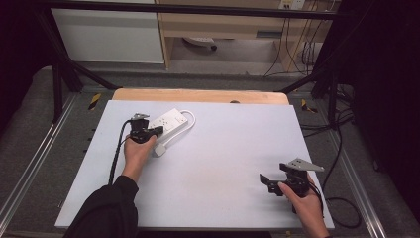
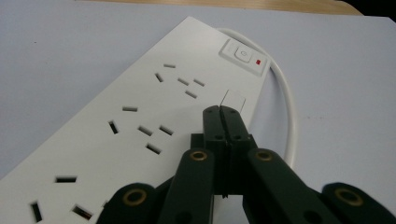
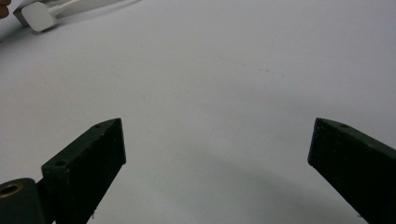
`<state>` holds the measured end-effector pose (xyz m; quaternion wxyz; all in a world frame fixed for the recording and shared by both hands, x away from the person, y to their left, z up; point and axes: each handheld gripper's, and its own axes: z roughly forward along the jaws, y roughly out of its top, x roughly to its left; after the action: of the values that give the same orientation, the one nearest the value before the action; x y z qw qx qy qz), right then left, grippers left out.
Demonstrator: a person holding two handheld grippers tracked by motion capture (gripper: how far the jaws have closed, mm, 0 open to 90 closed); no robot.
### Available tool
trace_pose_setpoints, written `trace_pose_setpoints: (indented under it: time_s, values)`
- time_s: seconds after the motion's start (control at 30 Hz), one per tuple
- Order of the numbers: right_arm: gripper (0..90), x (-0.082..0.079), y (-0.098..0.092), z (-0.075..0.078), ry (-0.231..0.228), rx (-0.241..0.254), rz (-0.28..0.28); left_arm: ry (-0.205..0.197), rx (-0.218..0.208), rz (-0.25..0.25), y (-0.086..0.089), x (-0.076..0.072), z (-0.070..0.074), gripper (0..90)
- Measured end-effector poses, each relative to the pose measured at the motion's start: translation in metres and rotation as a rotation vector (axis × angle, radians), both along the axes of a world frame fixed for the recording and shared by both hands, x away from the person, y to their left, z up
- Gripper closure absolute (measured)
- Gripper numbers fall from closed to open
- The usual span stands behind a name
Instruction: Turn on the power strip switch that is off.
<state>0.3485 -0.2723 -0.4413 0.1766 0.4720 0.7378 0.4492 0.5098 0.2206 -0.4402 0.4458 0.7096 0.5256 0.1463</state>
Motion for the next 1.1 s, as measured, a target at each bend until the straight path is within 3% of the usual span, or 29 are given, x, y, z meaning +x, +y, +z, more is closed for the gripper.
trace_pose_setpoints:
  time_s: [1.1]
  values:
    - [4.3, 0.0003, -0.0003, 0.0000, -0.003, 0.001, 0.001, 0.019, -0.013, -0.007, 0.0008, 0.0002, -0.0009, 90.0]
